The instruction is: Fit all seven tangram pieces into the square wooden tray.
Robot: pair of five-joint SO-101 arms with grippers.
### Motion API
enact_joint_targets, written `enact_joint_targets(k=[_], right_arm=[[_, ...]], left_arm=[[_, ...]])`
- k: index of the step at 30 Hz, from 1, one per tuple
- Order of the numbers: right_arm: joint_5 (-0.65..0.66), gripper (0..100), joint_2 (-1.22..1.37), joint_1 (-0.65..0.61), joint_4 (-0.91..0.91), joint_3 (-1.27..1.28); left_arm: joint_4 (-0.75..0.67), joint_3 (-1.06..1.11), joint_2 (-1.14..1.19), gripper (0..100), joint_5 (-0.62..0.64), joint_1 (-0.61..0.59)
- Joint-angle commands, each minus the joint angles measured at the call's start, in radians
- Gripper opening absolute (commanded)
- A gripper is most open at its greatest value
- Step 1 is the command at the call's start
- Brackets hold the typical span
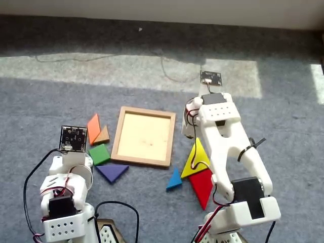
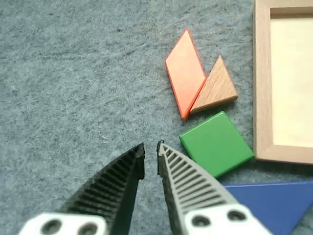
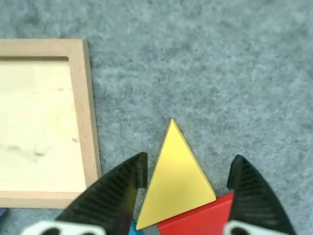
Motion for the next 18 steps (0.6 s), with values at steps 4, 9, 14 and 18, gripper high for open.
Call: enact_joint_targets(k=[4, 9, 14, 18], right_arm=[[-0.029, 26.2, -0.016, -0.062, -0.018, 0.082], [-0.028, 26.2, -0.015, -0.102, -0.018, 0.108], [-0.031, 26.2, -0.013, -0.107, -0.039, 0.134], [-0.031, 26.2, -0.013, -0.101, -0.039, 0.148]], left_arm=[[-0.025, -0.001, -0.035, 8, 0.008, -0.005], [-0.025, -0.001, -0.035, 8, 0.008, -0.005], [-0.025, -0.001, -0.035, 8, 0.008, -0.004], [-0.026, -0.001, -0.035, 8, 0.008, -0.002]])
